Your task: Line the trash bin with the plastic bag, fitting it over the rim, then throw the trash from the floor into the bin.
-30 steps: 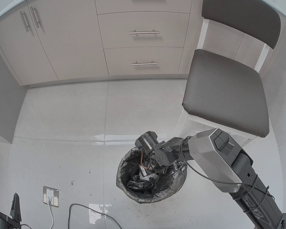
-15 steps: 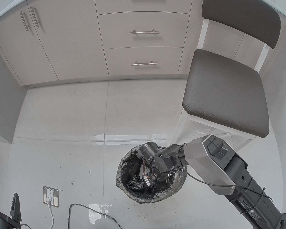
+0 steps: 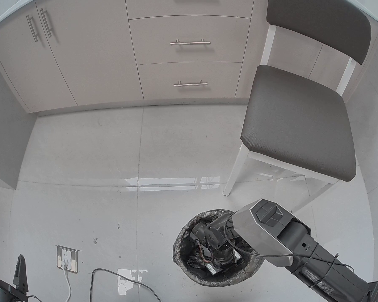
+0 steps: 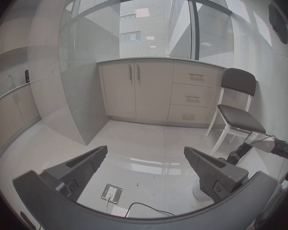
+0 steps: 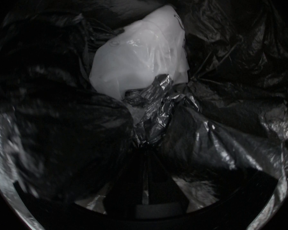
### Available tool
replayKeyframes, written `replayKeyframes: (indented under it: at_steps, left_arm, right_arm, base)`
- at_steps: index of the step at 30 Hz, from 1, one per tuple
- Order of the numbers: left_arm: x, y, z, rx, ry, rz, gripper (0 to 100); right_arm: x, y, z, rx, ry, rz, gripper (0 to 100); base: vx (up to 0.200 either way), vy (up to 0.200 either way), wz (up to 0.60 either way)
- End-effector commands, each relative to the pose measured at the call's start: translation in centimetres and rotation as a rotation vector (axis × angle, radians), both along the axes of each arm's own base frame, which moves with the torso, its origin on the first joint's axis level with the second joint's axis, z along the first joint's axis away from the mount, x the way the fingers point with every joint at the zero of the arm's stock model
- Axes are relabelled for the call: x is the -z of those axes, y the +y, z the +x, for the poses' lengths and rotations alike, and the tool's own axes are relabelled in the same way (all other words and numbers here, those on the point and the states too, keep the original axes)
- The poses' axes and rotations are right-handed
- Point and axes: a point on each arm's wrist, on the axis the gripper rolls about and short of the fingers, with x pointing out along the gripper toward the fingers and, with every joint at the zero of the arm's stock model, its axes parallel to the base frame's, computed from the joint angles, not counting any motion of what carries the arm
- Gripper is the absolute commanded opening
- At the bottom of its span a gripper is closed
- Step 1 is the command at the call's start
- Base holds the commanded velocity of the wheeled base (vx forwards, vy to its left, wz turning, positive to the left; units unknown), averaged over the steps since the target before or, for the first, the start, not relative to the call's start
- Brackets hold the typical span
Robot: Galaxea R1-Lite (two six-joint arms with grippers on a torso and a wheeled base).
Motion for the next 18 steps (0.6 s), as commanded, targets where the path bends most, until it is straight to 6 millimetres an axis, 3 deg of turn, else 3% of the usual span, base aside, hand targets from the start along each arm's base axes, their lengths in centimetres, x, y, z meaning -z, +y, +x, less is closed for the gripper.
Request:
replayKeyframes:
  at_steps: [1,7,18]
  left_arm:
    - [0.0,0.0,-0.1,-0.001,-0.015,0.000,100]
    - [0.0,0.0,-0.1,-0.001,-0.015,0.001,100]
    - [0.0,0.0,-0.1,-0.001,-0.016,0.001,100]
  right_arm:
    - [2.9,-0.8,-1.0,-0.002,0.058,-0.047,0]
    - [4.5,-1.6,-2.0,-0.002,0.130,-0.106,0]
    - [4.6,-1.3,-1.7,0.000,0.096,-0.077,0]
  base:
    - [0.000,0.000,0.00]
    - [0.000,0.000,0.00]
    - [0.000,0.000,0.00]
